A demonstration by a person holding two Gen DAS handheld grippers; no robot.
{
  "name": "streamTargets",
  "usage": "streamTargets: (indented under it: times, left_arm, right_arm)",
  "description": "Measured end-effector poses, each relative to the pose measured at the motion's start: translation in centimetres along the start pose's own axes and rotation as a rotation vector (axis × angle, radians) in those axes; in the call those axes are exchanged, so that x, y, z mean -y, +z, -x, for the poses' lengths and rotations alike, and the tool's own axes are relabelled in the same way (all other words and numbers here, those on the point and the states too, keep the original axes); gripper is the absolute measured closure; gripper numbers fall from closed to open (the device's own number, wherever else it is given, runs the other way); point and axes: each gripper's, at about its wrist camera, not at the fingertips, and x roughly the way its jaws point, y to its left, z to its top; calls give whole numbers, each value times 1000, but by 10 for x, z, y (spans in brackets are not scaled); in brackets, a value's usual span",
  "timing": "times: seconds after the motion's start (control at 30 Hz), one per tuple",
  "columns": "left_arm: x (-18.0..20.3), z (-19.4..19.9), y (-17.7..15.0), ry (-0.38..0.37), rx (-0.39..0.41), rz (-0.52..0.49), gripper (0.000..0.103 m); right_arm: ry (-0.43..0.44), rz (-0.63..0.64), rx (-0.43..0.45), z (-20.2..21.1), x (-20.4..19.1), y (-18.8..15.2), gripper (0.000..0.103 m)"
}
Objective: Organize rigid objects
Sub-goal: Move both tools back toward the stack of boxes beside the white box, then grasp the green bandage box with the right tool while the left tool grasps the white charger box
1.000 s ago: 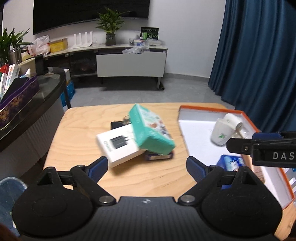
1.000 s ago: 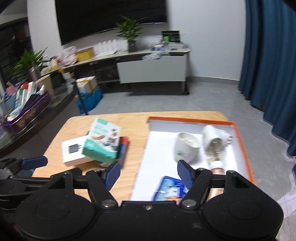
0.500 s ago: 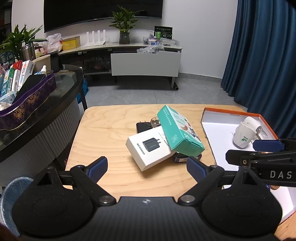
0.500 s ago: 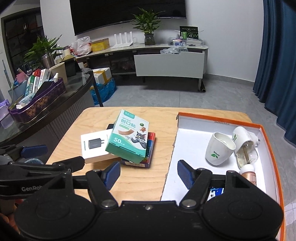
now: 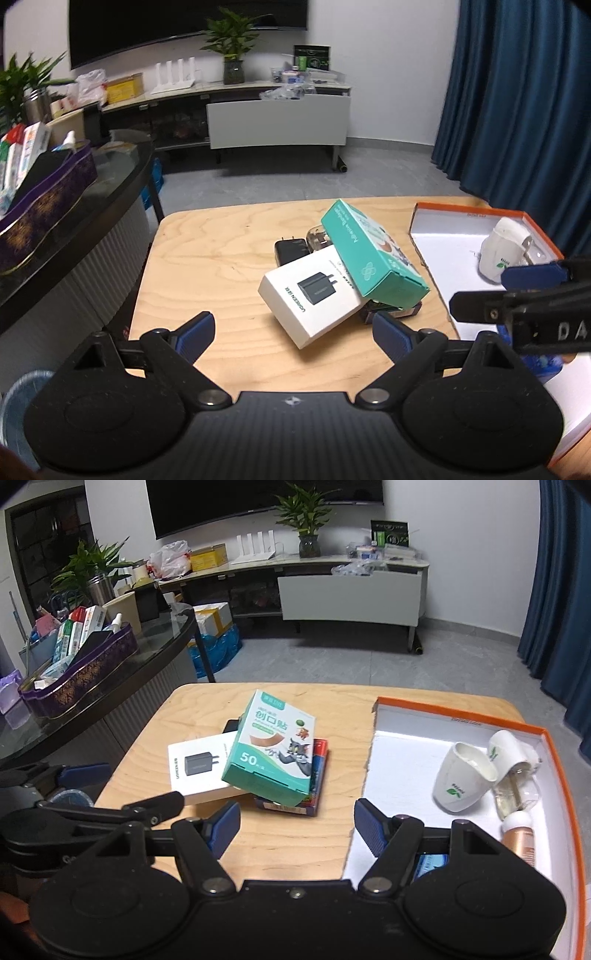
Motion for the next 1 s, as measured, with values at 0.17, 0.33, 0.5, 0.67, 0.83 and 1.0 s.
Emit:
streamTargets:
  times: [0.17, 0.33, 0.5, 0.67, 0.83, 1.0]
  left_arm:
    - [-6, -7, 0, -37, 9, -55, 8]
    - [-3, -11, -1, -46, 34, -105, 7]
    - [-1, -18, 1, -62, 60, -167, 5]
    - [1, -30, 7, -92, 60, -205, 3]
    - [6, -43, 11, -112, 54, -248, 3]
    - [15, -60, 10, -106, 28, -321, 3]
  right_arm:
    - [98, -124, -29, -20, 11, 19, 17]
    - [140, -244, -100, -58, 19, 42, 13]
    - [146, -296, -176, -96, 21, 55, 7]
    - [195, -333, -195, -114, 24, 54, 11]
    - [164, -315, -99, -89, 34, 56, 20]
    - [82, -271, -14, -57, 45, 56, 20]
